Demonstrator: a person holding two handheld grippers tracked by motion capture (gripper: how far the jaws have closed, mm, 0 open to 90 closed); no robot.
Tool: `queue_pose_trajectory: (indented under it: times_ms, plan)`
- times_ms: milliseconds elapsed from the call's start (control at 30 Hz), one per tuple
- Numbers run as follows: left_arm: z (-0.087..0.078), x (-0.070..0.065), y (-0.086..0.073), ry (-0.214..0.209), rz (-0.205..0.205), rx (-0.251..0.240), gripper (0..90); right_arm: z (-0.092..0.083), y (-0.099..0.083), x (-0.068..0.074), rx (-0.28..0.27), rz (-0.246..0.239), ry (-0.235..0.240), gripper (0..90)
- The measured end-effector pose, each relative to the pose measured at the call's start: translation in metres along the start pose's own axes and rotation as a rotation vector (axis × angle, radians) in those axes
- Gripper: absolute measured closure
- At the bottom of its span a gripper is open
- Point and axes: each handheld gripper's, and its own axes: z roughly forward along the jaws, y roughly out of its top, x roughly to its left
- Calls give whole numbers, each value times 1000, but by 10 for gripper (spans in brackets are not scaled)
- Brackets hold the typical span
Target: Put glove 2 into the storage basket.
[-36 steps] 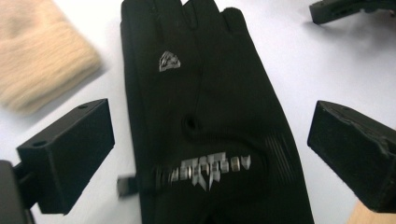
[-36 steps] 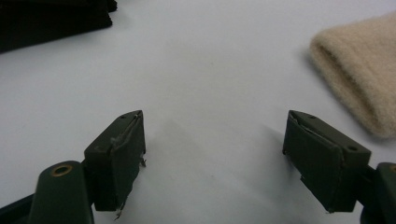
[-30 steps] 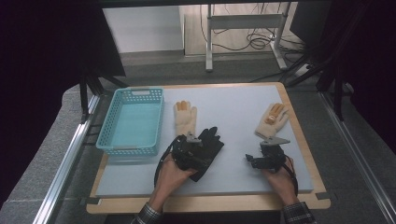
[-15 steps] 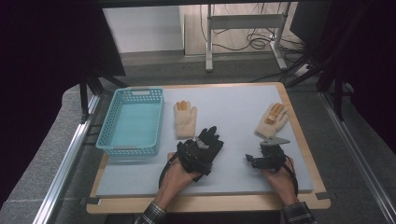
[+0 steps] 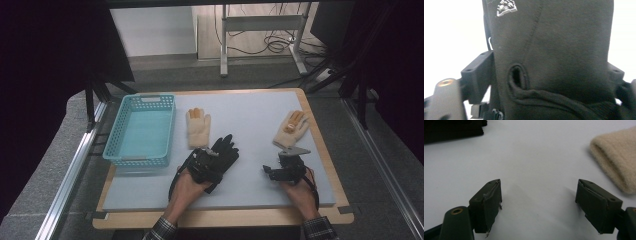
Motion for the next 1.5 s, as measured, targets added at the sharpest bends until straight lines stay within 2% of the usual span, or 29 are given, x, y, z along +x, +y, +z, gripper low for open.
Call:
queue_pose_trajectory:
  times_ms: [133, 233, 367, 567, 667, 833, 1167, 1300, 1500]
  plan:
    - [-5, -9, 5, 31, 63, 14, 391, 0, 0, 0, 0, 0, 0, 204]
    - [-6, -11, 7, 40, 89, 6, 541, 0, 0, 0, 0, -1, 0, 204]
    - [-11, -6, 7, 16, 86, -23, 673, 0, 0, 0, 0, 0, 0, 204]
    - [-24, 3, 16, -15, 60, -69, 692, 0, 0, 0, 0, 0, 0, 204]
    - [-38, 5, 25, 0, 69, -95, 690, 0, 0, 0, 0, 0, 1, 204]
    - [-57, 16, 38, 33, 72, -108, 687, 0, 0, 0, 0, 0, 0, 204]
    - [-96, 66, 53, 89, -7, -162, 684, 0, 0, 0, 0, 0, 1, 204]
    - [-110, 87, 54, 153, -34, -163, 683, 0, 0, 0, 0, 0, 2, 204]
    - [-124, 124, 48, 233, -105, -156, 677, 0, 0, 0, 0, 0, 2, 204]
